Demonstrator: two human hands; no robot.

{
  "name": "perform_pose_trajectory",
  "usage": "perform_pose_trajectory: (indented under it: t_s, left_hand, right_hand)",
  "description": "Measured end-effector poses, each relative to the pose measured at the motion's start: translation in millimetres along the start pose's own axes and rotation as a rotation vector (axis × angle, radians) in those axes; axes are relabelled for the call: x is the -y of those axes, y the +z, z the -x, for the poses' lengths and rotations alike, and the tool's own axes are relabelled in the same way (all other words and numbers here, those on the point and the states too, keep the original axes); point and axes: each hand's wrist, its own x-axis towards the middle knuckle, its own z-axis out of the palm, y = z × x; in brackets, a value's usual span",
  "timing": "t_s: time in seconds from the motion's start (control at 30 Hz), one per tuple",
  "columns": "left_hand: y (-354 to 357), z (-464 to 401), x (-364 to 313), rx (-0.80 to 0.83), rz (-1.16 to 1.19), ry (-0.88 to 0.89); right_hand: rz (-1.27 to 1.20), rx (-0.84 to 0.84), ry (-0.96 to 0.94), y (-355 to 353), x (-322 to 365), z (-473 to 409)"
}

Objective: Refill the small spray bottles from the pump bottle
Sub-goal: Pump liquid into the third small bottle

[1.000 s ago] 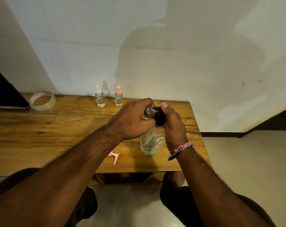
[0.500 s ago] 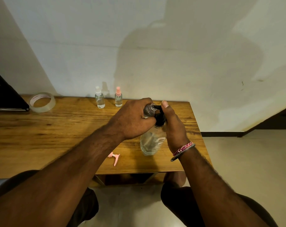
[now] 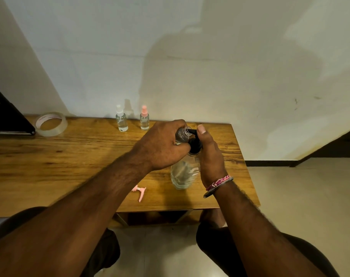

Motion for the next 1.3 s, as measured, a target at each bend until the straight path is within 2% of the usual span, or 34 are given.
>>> perform_pose_trajectory:
  t_s: [0.5, 1.0, 1.3]
  left_hand:
    - [2.2, -1.2, 7.1, 0.003, -0.001, -0.002]
    - [-1.1, 0.7, 0.5, 0.001, 0.053, -0.006]
    - [0.9, -0.8, 2.6, -0.001, 0.022, -0.004]
  right_hand:
    - [0.021, -0.020, -0.002, -0.8, 1.3, -0.8]
    - [0.058, 0.031, 0.020, -1.8, 6.5, 0.6]
    - [0.025, -0.017, 0.008, -0.8, 2.1, -2.3]
